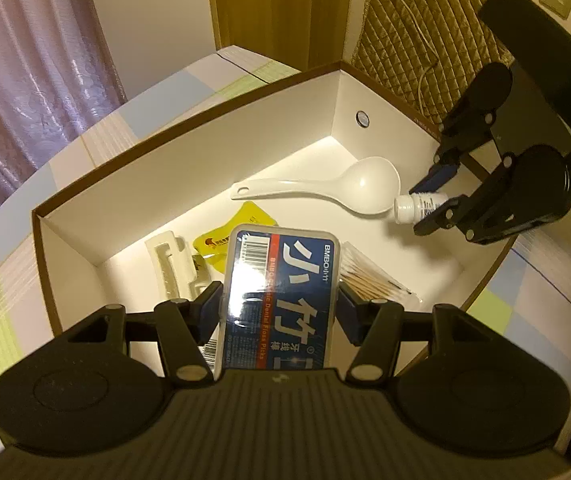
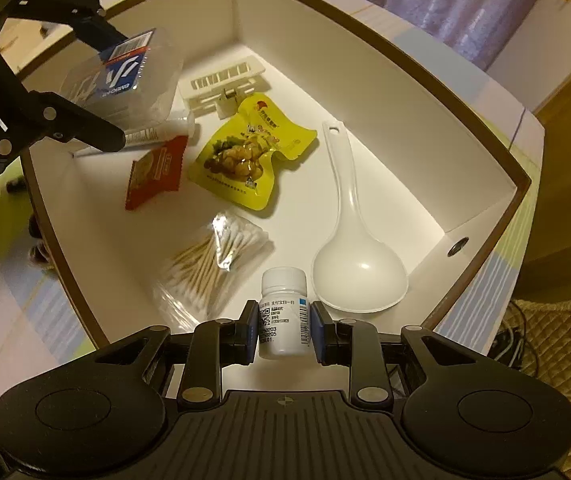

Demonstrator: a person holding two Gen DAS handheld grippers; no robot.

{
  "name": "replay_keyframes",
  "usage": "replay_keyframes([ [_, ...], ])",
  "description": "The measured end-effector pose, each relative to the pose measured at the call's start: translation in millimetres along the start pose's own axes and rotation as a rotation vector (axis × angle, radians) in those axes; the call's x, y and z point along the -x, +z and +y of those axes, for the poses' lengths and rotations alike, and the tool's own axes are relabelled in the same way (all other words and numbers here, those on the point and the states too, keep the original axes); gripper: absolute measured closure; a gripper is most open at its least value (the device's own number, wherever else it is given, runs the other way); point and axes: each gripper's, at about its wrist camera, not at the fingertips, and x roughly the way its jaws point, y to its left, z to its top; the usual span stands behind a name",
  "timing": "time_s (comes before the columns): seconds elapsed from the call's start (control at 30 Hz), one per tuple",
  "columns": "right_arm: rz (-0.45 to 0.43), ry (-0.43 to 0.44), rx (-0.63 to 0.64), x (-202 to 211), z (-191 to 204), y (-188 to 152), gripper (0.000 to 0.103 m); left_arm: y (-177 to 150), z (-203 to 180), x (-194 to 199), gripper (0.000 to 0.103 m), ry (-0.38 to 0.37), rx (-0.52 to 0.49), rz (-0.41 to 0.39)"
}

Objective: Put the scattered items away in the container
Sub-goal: 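Open the right tool to drop the pill bottle while the left tool releases the toothpick box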

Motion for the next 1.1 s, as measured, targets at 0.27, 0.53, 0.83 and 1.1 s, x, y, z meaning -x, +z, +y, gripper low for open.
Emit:
replay_keyframes([
  [0.27, 0.013, -0.004, 0.075, 0.3, 2.1, 1.7, 0.073, -1.2, -0.5, -5.2, 0.048, -0.011, -0.004, 0.013],
  [0.53, -0.074, -0.002, 0.047, 12.8, 4.3, -2.4, 0.008, -4.9, -1.1, -6.2, 0.048, -0.026, -0.022, 0.032],
  [0.83, -0.177, 0.049, -0.130, 34.5, -11.0, -9.4, 0.008, -2.7, -2.6, -12.9, 0.048, -0.071, -0.034, 0.075],
  [1.1, -0.208, 0.068, -0.197, 39.2, -14.8, -15.9, 0.008, 3.2, -1.7, -26.2, 0.049, -0.127, 0.029, 0.129],
])
